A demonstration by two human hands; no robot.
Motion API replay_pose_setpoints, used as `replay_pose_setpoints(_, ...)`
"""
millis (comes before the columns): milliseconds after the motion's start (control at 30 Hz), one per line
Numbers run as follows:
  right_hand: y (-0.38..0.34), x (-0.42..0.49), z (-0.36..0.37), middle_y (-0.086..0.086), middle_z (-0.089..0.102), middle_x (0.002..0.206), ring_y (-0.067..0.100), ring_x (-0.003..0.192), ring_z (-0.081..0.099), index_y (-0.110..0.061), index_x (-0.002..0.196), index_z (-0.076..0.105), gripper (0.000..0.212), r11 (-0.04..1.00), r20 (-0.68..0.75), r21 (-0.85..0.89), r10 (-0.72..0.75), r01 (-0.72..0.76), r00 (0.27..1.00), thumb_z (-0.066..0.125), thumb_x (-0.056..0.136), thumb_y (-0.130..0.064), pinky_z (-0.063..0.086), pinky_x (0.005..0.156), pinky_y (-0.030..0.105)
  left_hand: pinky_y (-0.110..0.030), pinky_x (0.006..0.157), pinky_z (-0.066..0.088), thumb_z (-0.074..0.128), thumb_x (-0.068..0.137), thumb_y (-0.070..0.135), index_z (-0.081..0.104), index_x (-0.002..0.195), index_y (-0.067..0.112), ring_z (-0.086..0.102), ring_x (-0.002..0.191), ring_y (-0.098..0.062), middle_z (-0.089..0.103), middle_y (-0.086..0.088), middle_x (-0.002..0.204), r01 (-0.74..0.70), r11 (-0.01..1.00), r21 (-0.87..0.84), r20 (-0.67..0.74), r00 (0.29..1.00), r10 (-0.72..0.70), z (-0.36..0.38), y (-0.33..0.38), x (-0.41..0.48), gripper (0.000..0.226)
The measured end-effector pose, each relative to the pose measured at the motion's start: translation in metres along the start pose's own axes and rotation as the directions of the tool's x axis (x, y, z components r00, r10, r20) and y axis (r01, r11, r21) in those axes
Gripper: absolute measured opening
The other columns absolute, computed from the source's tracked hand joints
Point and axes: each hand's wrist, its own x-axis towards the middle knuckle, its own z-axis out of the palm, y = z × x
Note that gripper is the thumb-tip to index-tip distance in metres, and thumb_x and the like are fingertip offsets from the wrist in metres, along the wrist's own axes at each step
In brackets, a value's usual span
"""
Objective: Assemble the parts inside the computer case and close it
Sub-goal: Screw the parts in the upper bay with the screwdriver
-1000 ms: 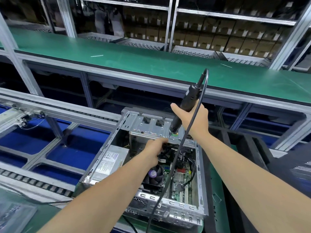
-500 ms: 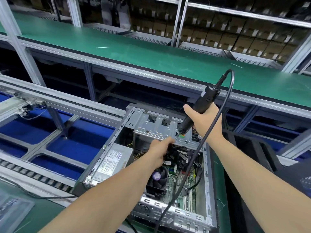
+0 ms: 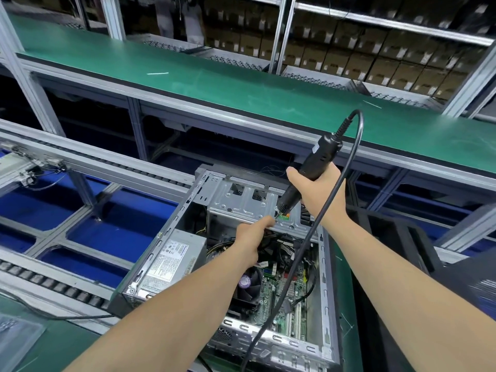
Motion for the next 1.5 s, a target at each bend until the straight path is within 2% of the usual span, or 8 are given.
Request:
replay_pose_setpoints(167,0.000,-0.002,0.000,-0.010,0.062,0.074,0.009,0.071,0.062,-0.033,0.076,0.053,0.031,1.000,-0.001,-0.022,-0.019,0.019,1.000,0.081,0.083,-0.044,0.046,0.061,0.022,-0.037,0.071,0.049,0.076,0.041,0.037,0.062,0.118,0.005,0.057,0.078,-0.026,0.063,-0.012,0.093,0.015,0.999,-0.051,0.014,1.000,-0.015,0.000,0.004,-0.006,0.085)
replay_pose_setpoints(367,0.001,-0.003,0.000,-0.007,0.062,0.073,0.011,0.069,0.062,-0.031,0.074,0.053,0.031,1.000,-0.011,-0.013,-0.015,0.015,1.000,0.081,0.085,-0.041,0.048,0.063,0.026,-0.037,0.073,0.048,0.076,0.045,0.036,0.061,0.122,0.004,0.056,0.081,-0.026,0.063,-0.012,0.096,0.016,0.999,-0.042,0.018,1.000,-0.015,-0.001,0.004,-0.006,0.085)
replay_pose_setpoints(701,0.001,-0.002,0.001,-0.009,0.059,0.067,0.016,0.070,0.063,-0.031,0.067,0.051,0.035,0.999,0.035,-0.028,-0.042,0.043,0.998,0.080,0.083,-0.041,0.055,0.067,0.037,-0.051,0.108,0.043,0.072,0.049,0.044,0.065,0.109,0.015,0.058,0.122,-0.035,0.060,-0.017,0.136,0.020,0.996,-0.091,-0.020,1.000,-0.022,0.000,0.008,-0.011,0.068)
replay_pose_setpoints(1101,-0.001,-0.003,0.001,-0.019,0.060,0.061,0.009,0.063,0.061,-0.032,0.064,0.051,0.035,0.997,0.035,-0.069,-0.044,0.046,0.998,0.079,0.079,-0.046,0.058,0.067,0.040,-0.036,0.074,0.041,0.070,0.046,0.044,0.062,0.109,0.017,0.059,0.109,-0.029,0.061,-0.008,0.123,0.030,0.992,-0.125,0.011,1.000,-0.029,0.000,0.010,-0.017,0.069)
replay_pose_setpoints(1201,-0.003,-0.004,0.000,-0.011,0.059,0.061,0.016,0.067,0.063,-0.029,0.063,0.053,0.035,0.996,0.069,-0.069,-0.054,0.059,0.996,0.080,0.083,-0.040,0.060,0.072,0.047,-0.050,0.104,0.045,0.070,0.043,0.045,0.063,0.114,0.015,0.055,0.126,-0.035,0.059,-0.014,0.137,0.013,0.994,-0.112,0.019,1.000,-0.011,0.000,0.009,-0.012,0.077)
replay_pose_setpoints(1301,-0.004,-0.006,-0.004,-0.002,0.066,0.071,0.019,0.075,0.067,-0.017,0.072,0.063,0.028,0.996,0.072,-0.042,-0.075,0.078,0.995,0.079,0.085,-0.036,0.059,0.079,0.044,-0.055,0.110,0.042,0.068,0.051,0.044,0.062,0.129,0.009,0.053,0.129,-0.038,0.057,-0.017,0.140,0.016,0.993,-0.115,0.033,0.999,-0.012,-0.002,0.008,-0.012,0.085)
replay_pose_setpoints(1434,-0.004,-0.011,-0.015,-0.006,0.068,0.071,-0.003,0.067,0.061,-0.014,0.080,0.066,0.023,0.991,-0.060,-0.017,-0.131,0.130,0.990,0.080,0.083,-0.033,0.047,0.066,0.009,-0.048,0.084,0.047,0.059,0.080,0.046,0.053,0.114,0.009,0.057,0.093,-0.026,0.061,-0.010,0.114,-0.087,0.991,-0.101,-0.269,0.961,0.057,0.004,0.006,-0.025,0.051)
replay_pose_setpoints(1501,-0.002,-0.011,-0.027,-0.005,0.069,0.071,-0.005,0.062,0.059,-0.013,0.087,0.067,0.022,0.986,-0.085,-0.007,-0.165,0.165,0.983,0.080,0.084,-0.031,0.041,0.062,0.002,-0.046,0.080,0.046,0.057,0.089,0.042,0.043,0.106,0.016,0.055,0.085,-0.027,0.056,-0.006,0.105,-0.216,0.976,-0.017,-0.546,0.820,0.172,0.009,0.003,-0.033,0.035)
